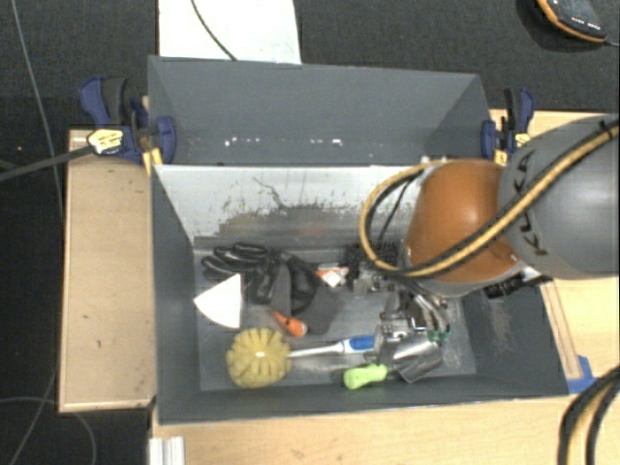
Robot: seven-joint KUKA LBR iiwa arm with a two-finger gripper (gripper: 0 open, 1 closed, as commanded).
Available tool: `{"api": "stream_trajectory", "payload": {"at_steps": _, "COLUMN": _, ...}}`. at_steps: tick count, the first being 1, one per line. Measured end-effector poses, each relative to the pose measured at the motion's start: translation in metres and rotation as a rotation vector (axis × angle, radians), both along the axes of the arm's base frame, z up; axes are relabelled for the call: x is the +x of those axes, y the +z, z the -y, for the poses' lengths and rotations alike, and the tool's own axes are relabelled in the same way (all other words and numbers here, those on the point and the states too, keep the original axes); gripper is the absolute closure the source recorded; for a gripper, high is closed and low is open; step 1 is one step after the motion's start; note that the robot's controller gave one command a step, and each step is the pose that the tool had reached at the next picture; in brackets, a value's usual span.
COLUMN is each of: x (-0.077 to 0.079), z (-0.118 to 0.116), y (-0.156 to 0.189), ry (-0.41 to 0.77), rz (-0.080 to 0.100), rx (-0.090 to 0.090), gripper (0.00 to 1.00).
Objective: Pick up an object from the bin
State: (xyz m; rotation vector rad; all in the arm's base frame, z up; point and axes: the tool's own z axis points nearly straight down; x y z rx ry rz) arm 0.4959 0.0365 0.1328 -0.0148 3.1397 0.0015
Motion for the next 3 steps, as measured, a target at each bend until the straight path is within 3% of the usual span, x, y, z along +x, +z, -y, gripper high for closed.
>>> {"api": "stream_trajectory", "payload": {"at_steps": 1, "x": -0.0156, "z": 0.0465, "y": -0.0611, "ry": 0.306, "rz": 0.004, "rx": 0.0, "gripper": 0.0}}
{"api": "stream_trajectory", "payload": {"at_steps": 2, "x": -0.0168, "z": 0.0394, "y": -0.0613, "ry": 0.185, "rz": 0.005, "rx": -0.001, "gripper": 0.0}}
{"api": "stream_trajectory", "payload": {"at_steps": 3, "x": -0.0141, "z": 0.0461, "y": -0.0603, "ry": 0.302, "rz": 0.011, "rx": 0.0, "gripper": 0.0}}
